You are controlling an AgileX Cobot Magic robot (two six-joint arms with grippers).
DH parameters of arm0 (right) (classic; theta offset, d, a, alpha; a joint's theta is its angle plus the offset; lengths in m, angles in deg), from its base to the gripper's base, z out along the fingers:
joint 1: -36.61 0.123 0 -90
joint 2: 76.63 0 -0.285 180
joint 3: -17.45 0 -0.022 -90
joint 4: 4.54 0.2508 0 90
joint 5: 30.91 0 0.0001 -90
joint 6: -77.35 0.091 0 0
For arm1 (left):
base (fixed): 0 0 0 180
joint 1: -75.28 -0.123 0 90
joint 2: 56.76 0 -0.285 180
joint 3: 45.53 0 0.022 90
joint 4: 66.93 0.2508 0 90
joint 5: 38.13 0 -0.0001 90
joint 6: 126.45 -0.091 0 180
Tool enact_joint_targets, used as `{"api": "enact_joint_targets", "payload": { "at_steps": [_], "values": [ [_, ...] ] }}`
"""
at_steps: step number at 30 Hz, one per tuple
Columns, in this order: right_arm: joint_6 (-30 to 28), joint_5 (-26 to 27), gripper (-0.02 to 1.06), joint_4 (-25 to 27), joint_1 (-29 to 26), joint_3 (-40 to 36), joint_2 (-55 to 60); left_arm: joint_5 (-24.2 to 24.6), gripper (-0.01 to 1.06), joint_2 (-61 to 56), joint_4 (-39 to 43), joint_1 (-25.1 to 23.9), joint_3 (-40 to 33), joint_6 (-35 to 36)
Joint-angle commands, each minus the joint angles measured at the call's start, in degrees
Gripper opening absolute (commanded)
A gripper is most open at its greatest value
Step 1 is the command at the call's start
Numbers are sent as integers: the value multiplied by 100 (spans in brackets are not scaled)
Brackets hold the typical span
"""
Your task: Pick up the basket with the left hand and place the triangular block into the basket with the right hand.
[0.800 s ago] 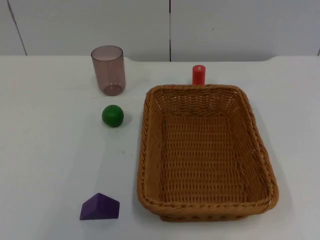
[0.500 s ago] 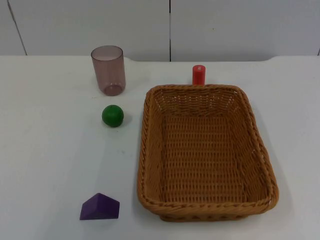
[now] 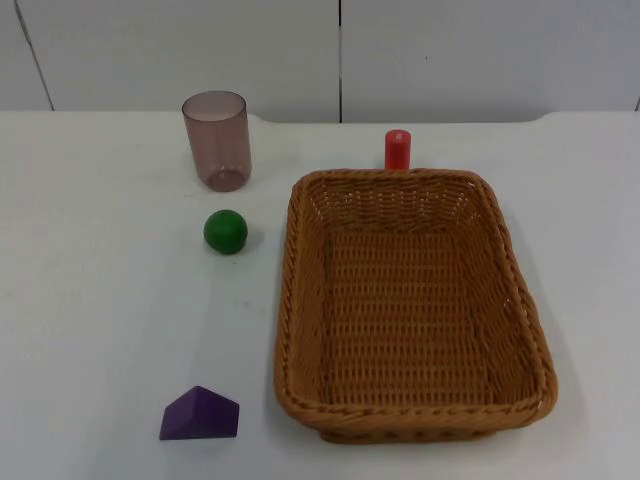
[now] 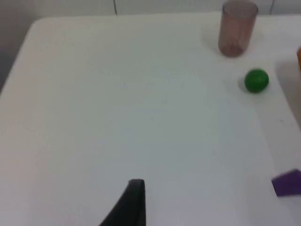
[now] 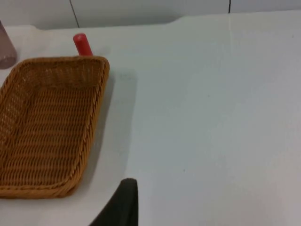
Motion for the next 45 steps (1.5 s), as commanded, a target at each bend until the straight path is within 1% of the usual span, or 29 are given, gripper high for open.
{"api": "enact_joint_targets", "payload": {
  "at_steps": [1,2,7,8,9,12,14,15,17,18,20,21,24,25,26,28,30,31,32,33,34,36,37,40,41,42,43,45],
  "values": [
    [37,1,105,-144,27,425,465,-238,105,416,396,18,416,353],
    [37,1,105,-144,27,425,465,-238,105,416,396,18,416,353],
    [169,449,105,-156,27,1095,1514,-1217,105,1564,525,21,1017,600],
    [169,533,105,-156,27,1226,1726,-1334,105,1818,502,21,1096,600],
    [169,533,105,-156,27,1226,1726,-1334,105,1818,502,21,1096,600],
    [169,752,105,-165,27,1544,2268,-1642,105,2479,387,21,1204,652],
    [169,1019,105,-203,27,1714,2646,-1788,105,2919,308,21,1230,652],
    [169,1019,105,-203,27,1714,2646,-1788,105,2919,308,21,1230,652],
    [169,1255,105,-300,27,1788,2927,-1962,105,3204,294,21,1230,652],
    [169,1484,105,-300,27,1846,3174,-2133,105,3522,217,21,1230,652],
    [169,1637,105,-300,27,1887,3495,-2396,105,3919,-20,21,1230,652],
    [169,1637,105,-300,27,1887,3495,-2396,105,3919,-20,21,1230,652],
    [169,1932,105,-300,27,1903,3913,-2740,105,4634,-375,21,1230,547],
    [169,1932,105,-300,27,1903,3913,-2740,105,4634,-375,21,1230,547],
    [158,2093,105,-300,27,1903,4110,-2850,105,4974,-573,21,1230,440],
    [158,2224,105,-300,27,1903,4286,-2945,105,5472,-917,21,1230,171],
    [158,2261,105,-261,27,1903,4400,-2971,105,5896,-1498,21,1230,-221],
    [158,2274,105,-261,27,1903,4416,-2971,105,6006,-1688,18,1230,-389],
    [158,2274,105,-261,27,1903,4416,-2971,105,6006,-1688,18,1230,-389],
    [158,2324,105,-300,27,1903,4466,-2971,105,6296,-2183,43,1230,-885],
    [158,2365,105,-300,27,1903,4488,-2980,105,6506,-2498,88,1230,-1087],
    [158,2472,105,-300,27,1903,4497,-2993,105,6929,-2847,310,1230,-1380],
    [158,2472,105,-300,27,1903,4497,-2993,105,6929,-2847,310,1230,-1380],
    [158,2539,105,-300,27,1903,4497,-3162,105,7508,-2999,883,1230,-1470],
    [158,2539,105,-300,27,1903,4497,-3162,105,7508,-2999,883,1230,-1470],
    [158,2552,105,-300,27,1903,4497,-3286,105,7670,-3084,1114,1230,-1470],
    [158,2552,105,-300,27,1903,4497,-3530,105,7946,-3246,1422,1230,-1470],
    [158,2517,105,-300,27,1903,4497,-3942,105,8282,-3440,1814,1241,-1457]
  ]
}}
